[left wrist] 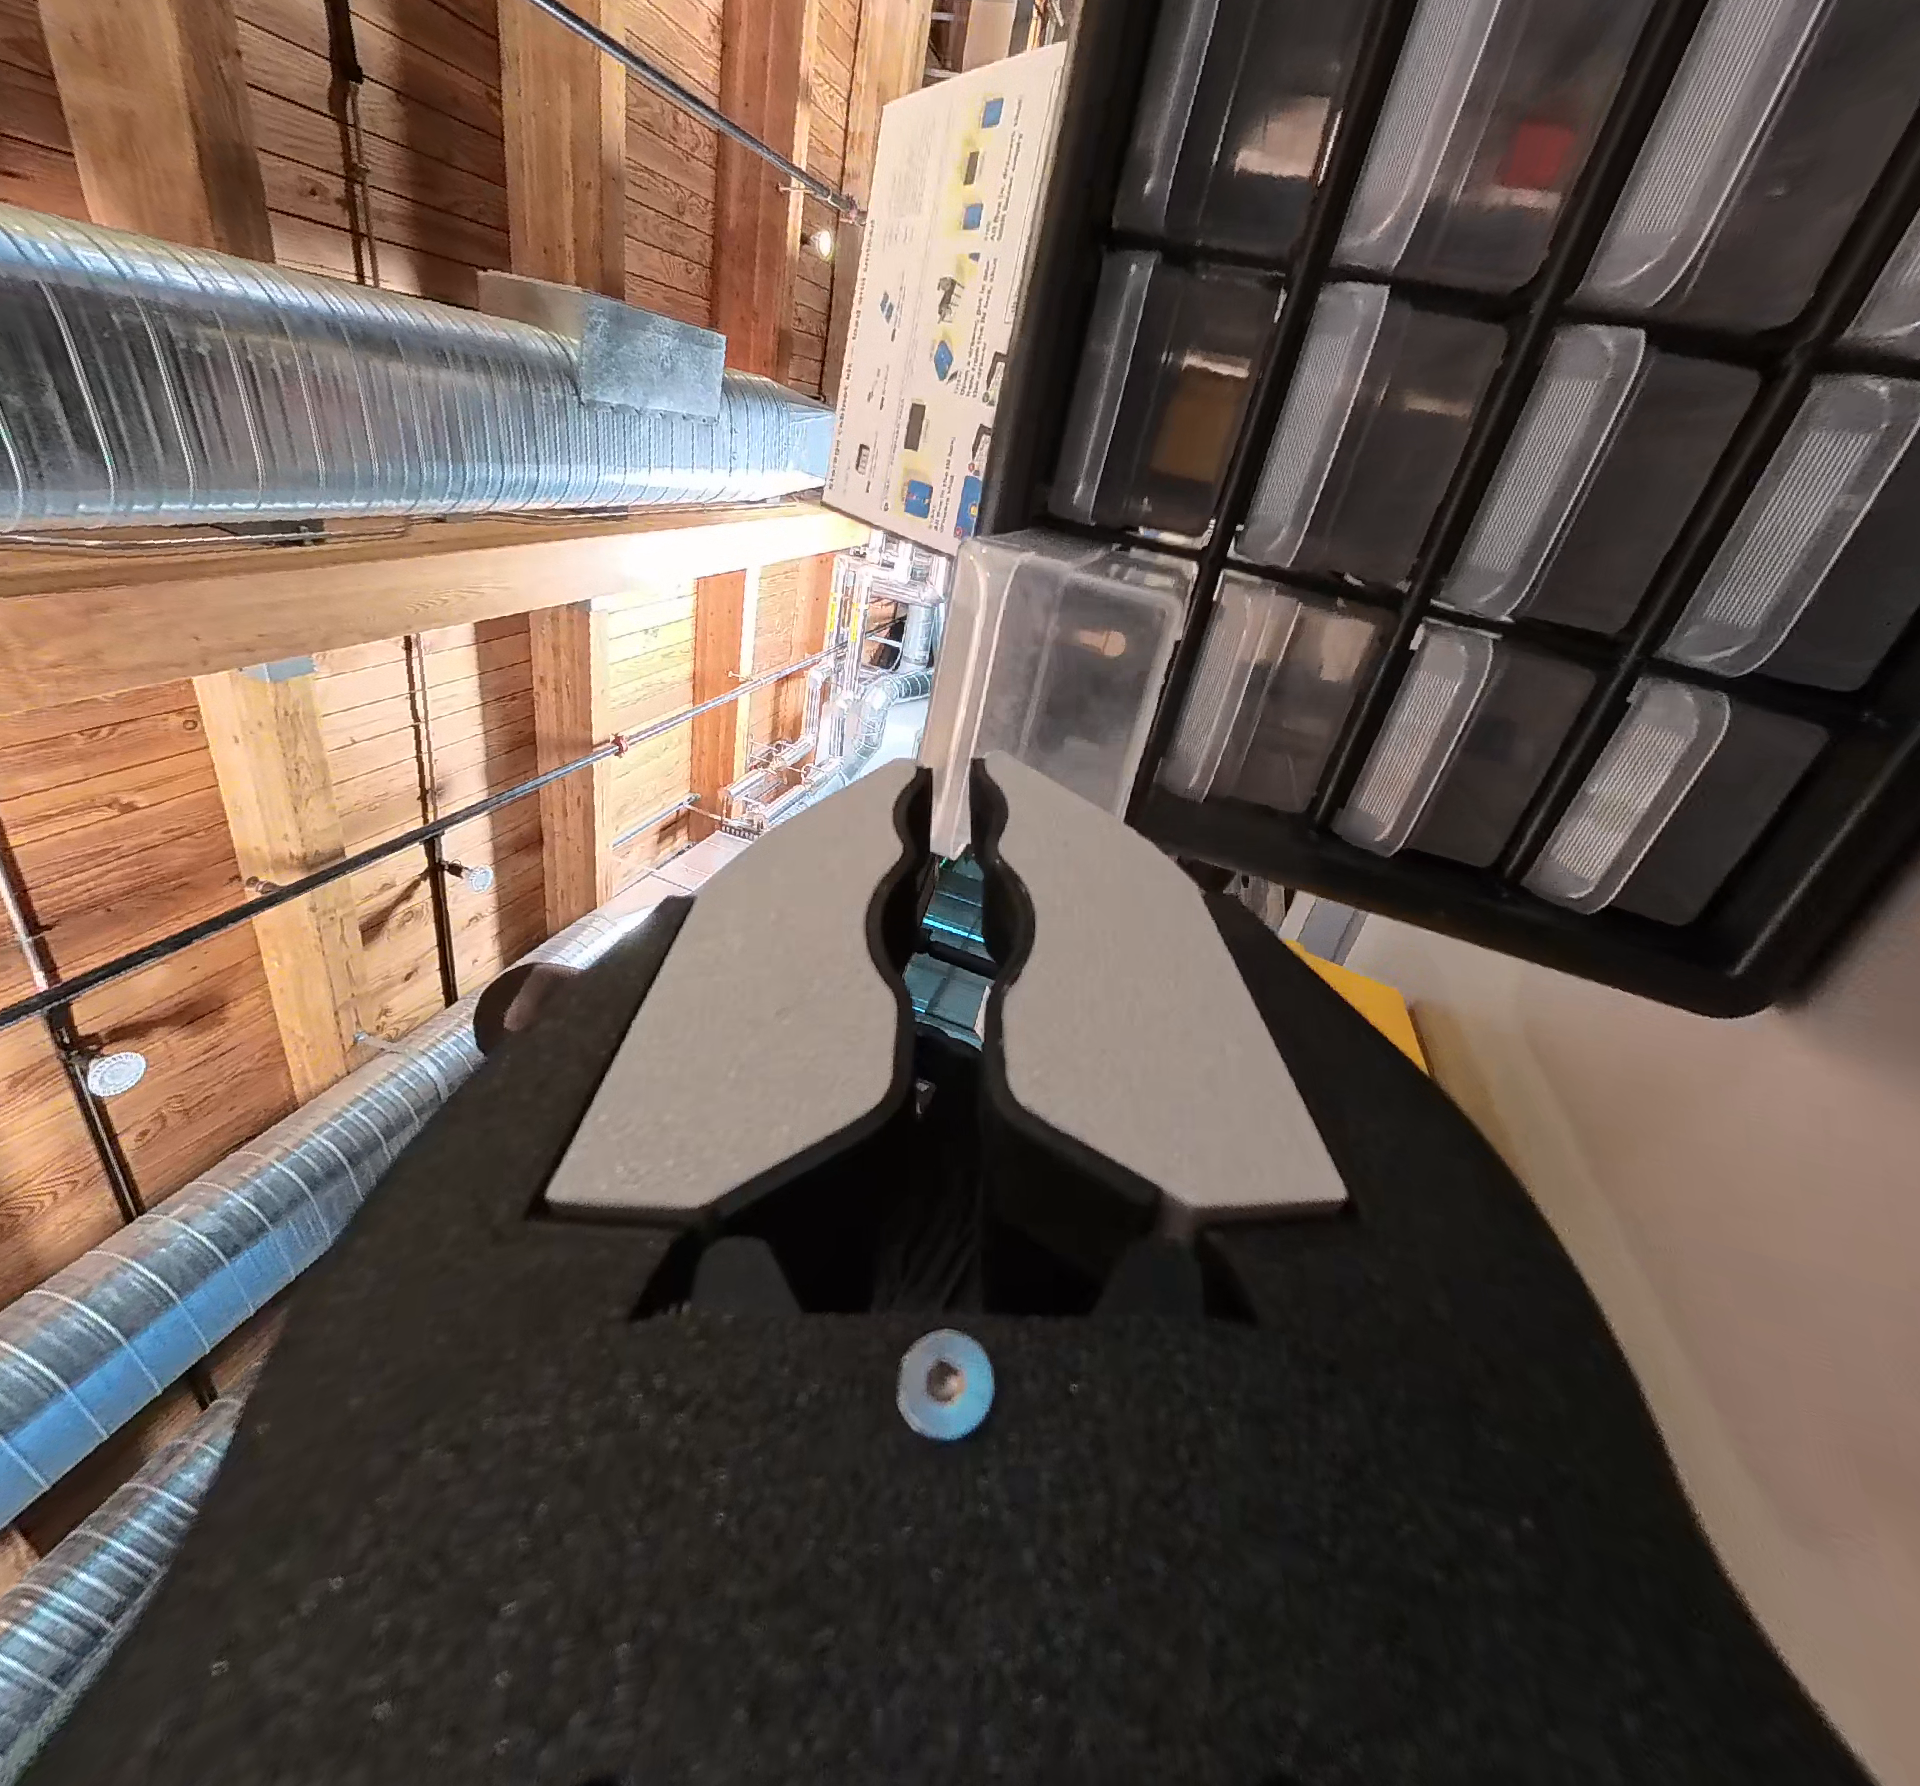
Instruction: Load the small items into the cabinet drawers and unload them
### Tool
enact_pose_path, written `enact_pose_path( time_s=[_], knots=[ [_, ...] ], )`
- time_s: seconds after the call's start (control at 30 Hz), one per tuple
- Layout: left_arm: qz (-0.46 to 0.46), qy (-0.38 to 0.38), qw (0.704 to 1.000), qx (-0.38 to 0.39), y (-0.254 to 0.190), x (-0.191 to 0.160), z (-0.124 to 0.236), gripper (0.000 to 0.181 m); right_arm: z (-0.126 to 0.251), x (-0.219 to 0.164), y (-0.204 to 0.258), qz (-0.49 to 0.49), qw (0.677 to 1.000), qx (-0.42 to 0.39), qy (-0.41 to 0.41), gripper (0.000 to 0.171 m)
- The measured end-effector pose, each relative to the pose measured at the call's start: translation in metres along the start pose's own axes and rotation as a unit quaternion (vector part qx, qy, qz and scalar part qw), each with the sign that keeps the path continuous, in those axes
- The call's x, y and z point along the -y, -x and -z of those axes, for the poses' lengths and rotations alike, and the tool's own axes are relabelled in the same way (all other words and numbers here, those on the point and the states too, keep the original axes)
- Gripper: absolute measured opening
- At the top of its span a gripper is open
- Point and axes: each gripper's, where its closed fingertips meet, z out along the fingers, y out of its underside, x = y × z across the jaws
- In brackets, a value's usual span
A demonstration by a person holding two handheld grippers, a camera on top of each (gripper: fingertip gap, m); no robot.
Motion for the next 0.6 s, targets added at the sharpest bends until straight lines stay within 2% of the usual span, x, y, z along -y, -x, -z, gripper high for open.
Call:
enact_pose_path(
  time_s=[0.6],
  knots=[
    [0.003,-0.005,1.000,0.008,0.0017,0.0016,0.0071,0.006,-0.0030,-0.0006,0.0006,-0.002,1.000,0.002,0.002,0.028]
  ],
)
